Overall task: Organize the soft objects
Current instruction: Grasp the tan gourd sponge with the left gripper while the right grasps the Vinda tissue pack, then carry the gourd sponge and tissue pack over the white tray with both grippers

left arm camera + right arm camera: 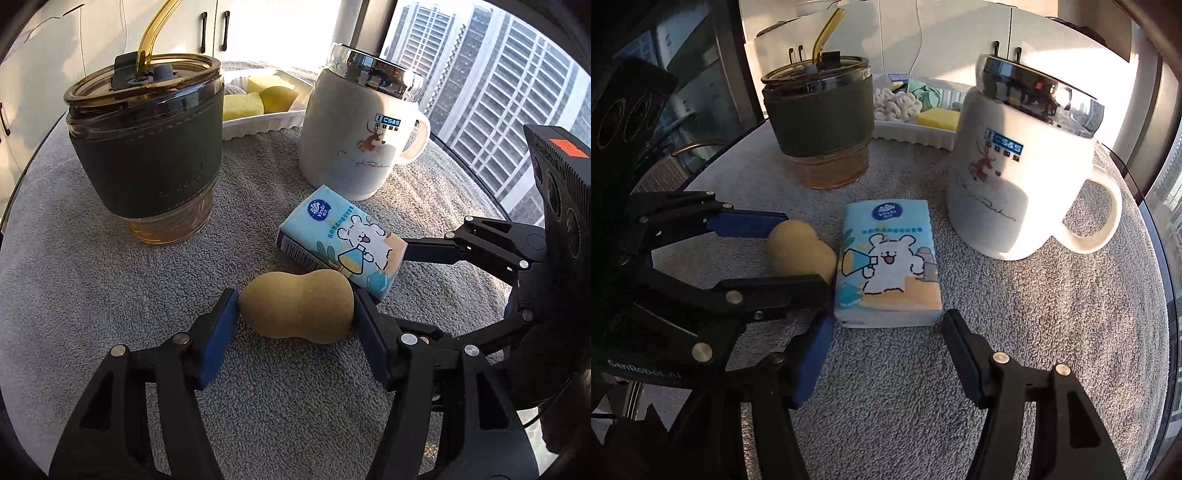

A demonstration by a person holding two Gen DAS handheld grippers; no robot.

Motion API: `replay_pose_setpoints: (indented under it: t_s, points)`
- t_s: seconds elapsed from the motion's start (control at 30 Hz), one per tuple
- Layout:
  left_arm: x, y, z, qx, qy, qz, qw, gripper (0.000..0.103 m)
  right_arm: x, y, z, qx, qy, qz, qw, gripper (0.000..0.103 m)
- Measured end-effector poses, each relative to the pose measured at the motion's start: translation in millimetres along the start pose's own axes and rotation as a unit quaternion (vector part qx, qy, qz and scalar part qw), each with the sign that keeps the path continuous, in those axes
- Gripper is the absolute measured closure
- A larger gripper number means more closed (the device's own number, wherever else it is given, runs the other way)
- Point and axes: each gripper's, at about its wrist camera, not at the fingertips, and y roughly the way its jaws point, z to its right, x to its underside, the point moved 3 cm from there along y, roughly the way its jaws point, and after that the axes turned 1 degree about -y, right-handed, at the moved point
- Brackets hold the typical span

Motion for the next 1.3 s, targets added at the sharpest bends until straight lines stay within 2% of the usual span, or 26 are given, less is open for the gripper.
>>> replay_pose_setpoints:
  t_s: [0.17, 0.2, 0.3, 0.5, 0.63, 0.8, 1.03, 1.3]
  points:
    - [1.5, -2.0, -6.8, 0.021, -0.024, 0.011, 0.9994, 0.042, -3.3, 2.4, -5.0, 0.004, -0.009, 0.012, 1.0, 0.039]
    - [2.0, -3.2, -6.5, 0.023, -0.022, 0.013, 0.9994, 0.044, -4.0, 2.7, -5.2, 0.004, -0.009, 0.014, 1.0, 0.041]
    - [0.2, -4.0, -4.7, -0.01, -0.012, 0.018, 0.9997, 0.043, -5.9, 3.3, -6.8, 0.007, -0.015, 0.02, 1.0, 0.047]
    - [2.3, -7.4, 2.2, -0.033, -0.01, 0.038, 0.9987, 0.049, 0.9, -1.4, -3.3, 0.008, -0.021, 0.031, 0.999, 0.048]
    - [4.2, -13.1, 3.7, -0.015, -0.021, 0.052, 0.9983, 0.049, 5.1, -6.0, -5.6, 0.022, -0.029, 0.031, 0.999, 0.048]
    - [-0.6, -30.3, -11.8, 0.001, -0.061, 0.085, 0.9945, 0.049, 17.4, -18.7, -4.0, 0.039, -0.039, 0.031, 0.998, 0.048]
    - [6.1, -41.0, -34.9, -0.038, -0.084, 0.093, 0.9914, 0.049, 24.4, -40.7, 10.5, 0.035, -0.005, 0.044, 0.998, 0.048]
    - [20.2, -52.7, -48.1, -0.043, -0.103, 0.096, 0.9891, 0.049, 28.6, -69.0, 34.1, 0.027, 0.038, 0.071, 0.996, 0.048]
